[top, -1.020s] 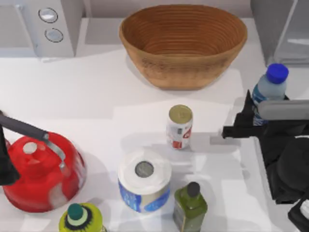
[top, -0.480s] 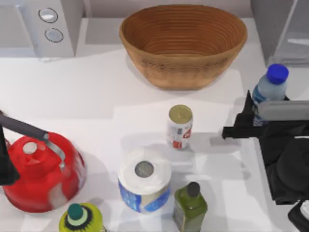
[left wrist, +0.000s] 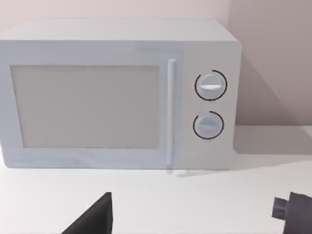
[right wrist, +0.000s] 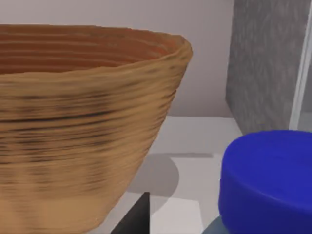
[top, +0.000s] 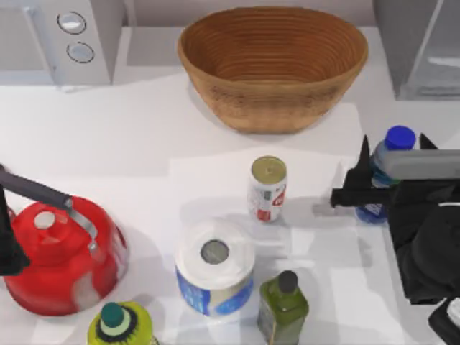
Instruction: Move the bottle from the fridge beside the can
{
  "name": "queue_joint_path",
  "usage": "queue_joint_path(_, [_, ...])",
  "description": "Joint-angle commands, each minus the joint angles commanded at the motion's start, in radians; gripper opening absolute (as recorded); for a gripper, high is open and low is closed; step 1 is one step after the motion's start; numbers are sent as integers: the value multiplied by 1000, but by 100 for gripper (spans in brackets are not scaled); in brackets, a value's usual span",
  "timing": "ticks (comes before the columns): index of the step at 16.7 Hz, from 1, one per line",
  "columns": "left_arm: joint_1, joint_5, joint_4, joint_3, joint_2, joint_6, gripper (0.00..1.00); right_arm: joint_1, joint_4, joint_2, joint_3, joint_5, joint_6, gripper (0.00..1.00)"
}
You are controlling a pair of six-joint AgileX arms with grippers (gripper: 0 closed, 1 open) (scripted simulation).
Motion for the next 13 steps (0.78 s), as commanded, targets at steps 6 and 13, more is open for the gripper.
queue_joint_path(6, [0,0,0,0,0,0,100,0,0,0,0,0,0,100])
queue_joint_path(13, [0,0,0,0,0,0,100,44,44,-10,-54,44,1,100])
